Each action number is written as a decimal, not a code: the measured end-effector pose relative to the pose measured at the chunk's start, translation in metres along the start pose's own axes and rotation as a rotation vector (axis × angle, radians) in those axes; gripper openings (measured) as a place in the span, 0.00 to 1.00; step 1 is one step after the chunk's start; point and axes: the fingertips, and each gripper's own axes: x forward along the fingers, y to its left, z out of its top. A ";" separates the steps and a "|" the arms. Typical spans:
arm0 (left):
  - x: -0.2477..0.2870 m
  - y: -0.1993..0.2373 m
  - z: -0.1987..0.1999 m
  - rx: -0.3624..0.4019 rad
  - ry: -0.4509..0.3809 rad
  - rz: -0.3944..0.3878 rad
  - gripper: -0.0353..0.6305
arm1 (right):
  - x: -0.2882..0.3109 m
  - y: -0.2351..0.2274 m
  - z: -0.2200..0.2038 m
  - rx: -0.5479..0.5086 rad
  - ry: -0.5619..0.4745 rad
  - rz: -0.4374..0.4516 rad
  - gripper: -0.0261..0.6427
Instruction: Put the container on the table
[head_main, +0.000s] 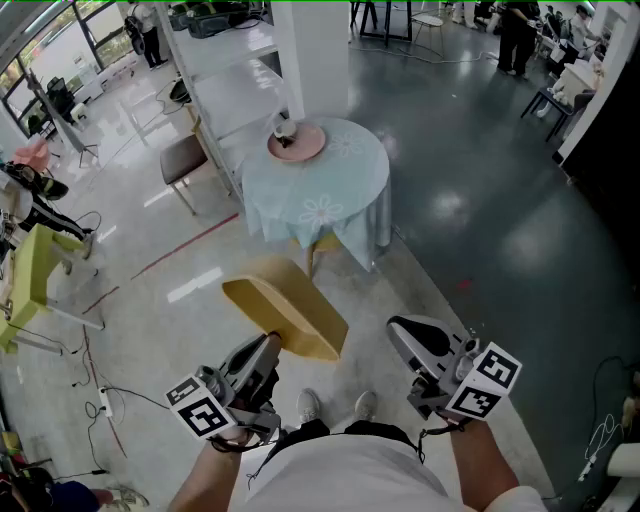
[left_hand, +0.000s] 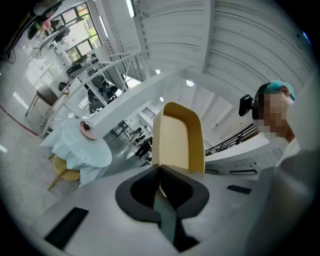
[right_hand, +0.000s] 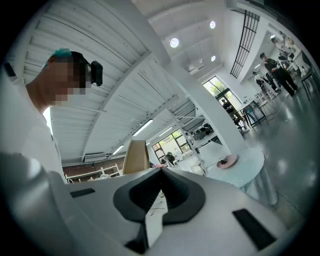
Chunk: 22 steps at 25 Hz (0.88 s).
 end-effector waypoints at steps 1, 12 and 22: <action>0.000 0.000 0.000 0.000 0.000 0.001 0.09 | 0.000 0.000 0.000 0.000 0.000 0.000 0.07; 0.009 0.005 0.002 -0.006 -0.008 0.016 0.09 | 0.005 -0.011 0.003 -0.003 0.013 -0.004 0.07; 0.028 -0.004 -0.014 -0.003 -0.025 0.033 0.09 | -0.013 -0.030 0.009 -0.003 0.024 0.003 0.08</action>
